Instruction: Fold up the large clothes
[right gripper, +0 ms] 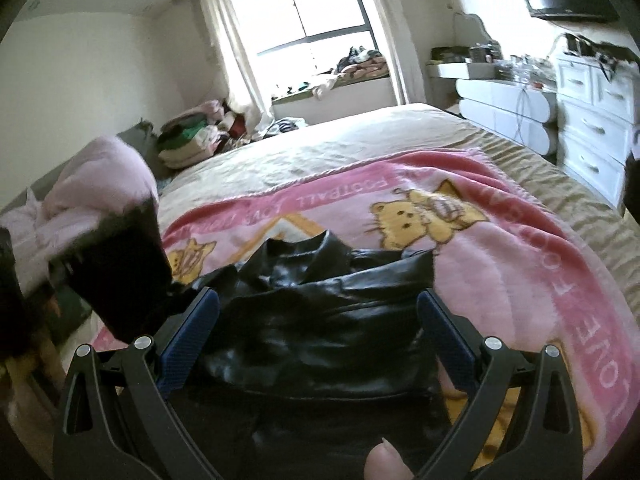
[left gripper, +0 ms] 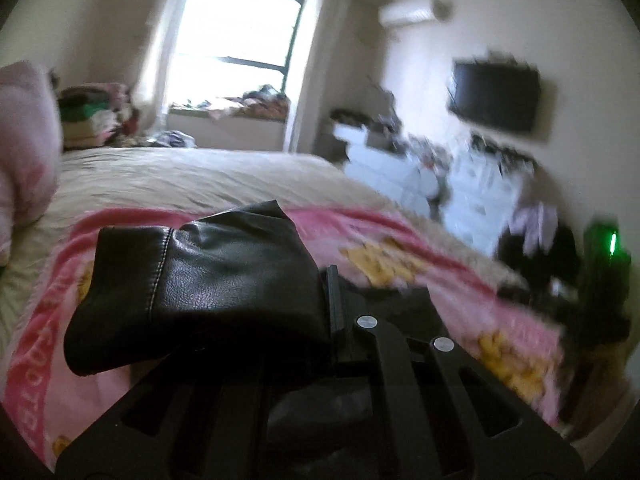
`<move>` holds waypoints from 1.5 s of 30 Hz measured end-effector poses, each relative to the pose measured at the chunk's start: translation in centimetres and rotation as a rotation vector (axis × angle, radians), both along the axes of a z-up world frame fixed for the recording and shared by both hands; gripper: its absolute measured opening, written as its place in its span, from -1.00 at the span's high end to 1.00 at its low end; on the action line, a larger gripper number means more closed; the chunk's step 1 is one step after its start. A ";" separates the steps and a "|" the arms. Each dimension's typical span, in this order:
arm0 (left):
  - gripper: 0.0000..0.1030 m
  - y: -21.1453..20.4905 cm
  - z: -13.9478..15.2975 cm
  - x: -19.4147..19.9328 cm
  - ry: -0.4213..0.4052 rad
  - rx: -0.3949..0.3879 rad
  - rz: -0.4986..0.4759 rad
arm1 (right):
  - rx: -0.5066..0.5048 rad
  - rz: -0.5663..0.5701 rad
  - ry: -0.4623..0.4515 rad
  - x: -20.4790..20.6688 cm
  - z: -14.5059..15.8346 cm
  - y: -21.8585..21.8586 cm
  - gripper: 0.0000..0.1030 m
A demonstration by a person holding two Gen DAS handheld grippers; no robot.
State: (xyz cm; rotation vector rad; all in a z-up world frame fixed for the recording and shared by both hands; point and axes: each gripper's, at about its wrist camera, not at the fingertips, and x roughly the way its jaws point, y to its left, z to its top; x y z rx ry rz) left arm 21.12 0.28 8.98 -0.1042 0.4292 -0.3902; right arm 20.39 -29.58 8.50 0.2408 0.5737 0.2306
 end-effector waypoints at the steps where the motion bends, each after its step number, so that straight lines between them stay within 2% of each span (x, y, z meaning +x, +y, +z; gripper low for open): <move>1: 0.98 -1.0 -0.7 0.2 0.020 0.036 -0.021 | 0.009 -0.005 0.001 -0.1 0.0 -0.4 -0.91; 7: 0.96 -5.7 -4.9 0.8 0.114 0.180 -0.129 | 0.043 -0.053 0.008 -0.2 0.1 -2.7 -0.91; 15: 0.83 -11.7 -11.7 1.4 0.224 0.454 -0.204 | 0.094 -0.106 0.018 -0.1 0.0 -5.0 -0.91; 17: 0.55 -12.8 -13.2 1.4 0.251 0.521 -0.231 | 0.104 -0.114 0.022 0.0 -0.1 -5.5 -0.91; 18: 0.48 -13.3 -14.0 1.1 0.260 0.552 -0.242 | 0.108 -0.117 0.024 0.0 -0.1 -5.7 -0.91; 20: 0.05 -13.7 -14.9 0.4 0.264 0.589 -0.270 | 0.113 -0.121 0.031 0.2 -0.3 -5.9 -0.91; 21: -0.02 -14.2 -15.2 -0.1 0.256 0.611 -0.285 | 0.114 -0.123 0.033 0.2 -0.4 -6.1 -0.91; 24: -0.05 -14.4 -15.0 -1.1 0.239 0.661 -0.264 | 0.116 -0.129 0.040 0.4 -0.6 -6.3 -0.91; 25: -0.20 -14.1 -14.7 -1.3 0.241 0.658 -0.248 | 0.117 -0.130 0.041 0.4 -0.7 -6.4 -0.91; 26: -0.59 -13.8 -14.4 -1.4 0.245 0.652 -0.244 | 0.119 -0.133 0.044 0.5 -0.8 -6.5 -0.91; 27: -0.77 -13.1 -13.9 -1.7 0.267 0.602 -0.276 | 0.121 -0.135 0.045 0.5 -0.8 -6.6 -0.91; 28: -0.82 -12.5 -13.3 -2.1 0.275 0.551 -0.297 | 0.122 -0.136 0.047 0.5 -0.9 -6.7 -0.91; 30: -0.82 -11.3 -12.0 -3.1 0.270 0.493 -0.306 | 0.122 -0.139 0.051 0.6 -1.0 -6.8 -0.91; 32: -0.82 -10.1 -10.9 -3.9 0.244 0.486 -0.284 | 0.119 -0.136 0.055 0.6 -1.1 -6.7 -0.91; 35: -0.82 -7.4 -9.1 -4.0 0.230 0.404 -0.234 | 0.116 -0.112 0.067 0.8 -1.4 -6.2 -0.91; 39: -0.82 -2.0 -6.4 -2.2 0.219 0.214 -0.103 | 0.137 0.004 0.137 1.9 -3.1 -4.0 -0.91; 44: -0.82 4.0 -6.1 1.8 0.243 0.091 0.106 | 0.144 0.073 0.273 3.9 -7.3 -0.8 -0.90; 45: -0.82 5.3 -6.5 2.5 0.263 0.067 0.148 | 0.142 0.073 0.298 4.3 -8.2 -0.4 -0.82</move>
